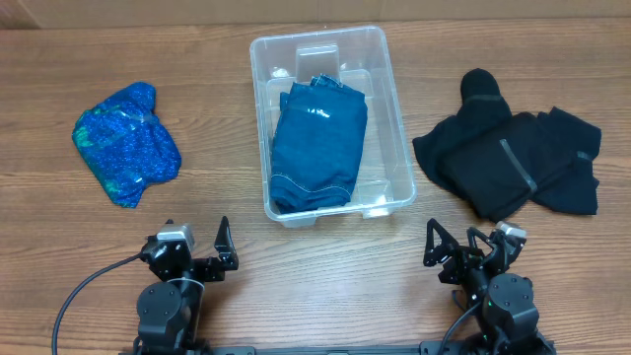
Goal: Pack container
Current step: 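Reach the right gripper to the black clothing and grasp a piece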
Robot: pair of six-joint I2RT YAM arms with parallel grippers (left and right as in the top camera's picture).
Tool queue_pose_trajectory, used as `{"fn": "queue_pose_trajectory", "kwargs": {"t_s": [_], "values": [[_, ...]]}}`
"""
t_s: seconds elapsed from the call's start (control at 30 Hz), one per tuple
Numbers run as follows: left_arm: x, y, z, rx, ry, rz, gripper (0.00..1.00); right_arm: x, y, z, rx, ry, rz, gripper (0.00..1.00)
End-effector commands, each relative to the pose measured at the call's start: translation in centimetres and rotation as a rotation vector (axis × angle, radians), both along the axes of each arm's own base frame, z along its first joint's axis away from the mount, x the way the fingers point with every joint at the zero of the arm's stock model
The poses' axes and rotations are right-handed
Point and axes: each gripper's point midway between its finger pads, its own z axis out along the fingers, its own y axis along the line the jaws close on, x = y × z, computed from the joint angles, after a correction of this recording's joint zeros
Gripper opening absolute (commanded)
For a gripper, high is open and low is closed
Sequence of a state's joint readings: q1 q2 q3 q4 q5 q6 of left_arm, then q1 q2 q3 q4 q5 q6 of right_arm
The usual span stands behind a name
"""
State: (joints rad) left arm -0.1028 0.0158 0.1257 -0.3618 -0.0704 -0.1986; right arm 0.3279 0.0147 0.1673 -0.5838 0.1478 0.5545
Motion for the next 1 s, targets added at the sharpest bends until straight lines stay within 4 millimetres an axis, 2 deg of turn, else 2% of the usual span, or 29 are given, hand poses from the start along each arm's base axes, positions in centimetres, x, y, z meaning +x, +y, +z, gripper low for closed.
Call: {"fn": "queue_pose_trajectory", "kwargs": {"t_s": [0.0,0.17,0.37,0.53,0.67,0.8,0.9,0.97], "values": [[0.0,-0.1,-0.5,0.016,0.003,-0.011,1.0,0.1,-0.6,-0.2,0.003,-0.004,-0.041,1.0],[0.0,-0.1,-0.5,0.016,0.003,-0.011,1.0,0.2,-0.7,0.4,0.008,-0.019,-0.042,1.0],[0.0,-0.1,-0.5,0.016,0.003,-0.011,1.0,0.2,-1.4,3.7,-0.029,-0.072,-0.071,1.0],[0.0,-0.1,-0.5,0.016,0.003,-0.011,1.0,1.1,-1.2,5.1,-0.089,0.004,-0.056,1.0],[0.0,-0.1,-0.5,0.016,0.003,-0.011,1.0,3.3,-0.4,5.6,-0.184,0.138,-0.028,1.0],[0.0,-0.1,-0.5,0.016,0.003,-0.011,1.0,6.8,0.8,6.6,-0.215,0.243,-0.005,1.0],[0.0,-0.1,-0.5,0.016,0.003,-0.011,1.0,8.9,1.7,7.3,-0.324,0.226,0.075,1.0],[0.0,-0.1,-0.5,0.016,0.003,-0.011,1.0,9.4,1.8,7.3,-0.399,0.214,0.115,1.0]]}}
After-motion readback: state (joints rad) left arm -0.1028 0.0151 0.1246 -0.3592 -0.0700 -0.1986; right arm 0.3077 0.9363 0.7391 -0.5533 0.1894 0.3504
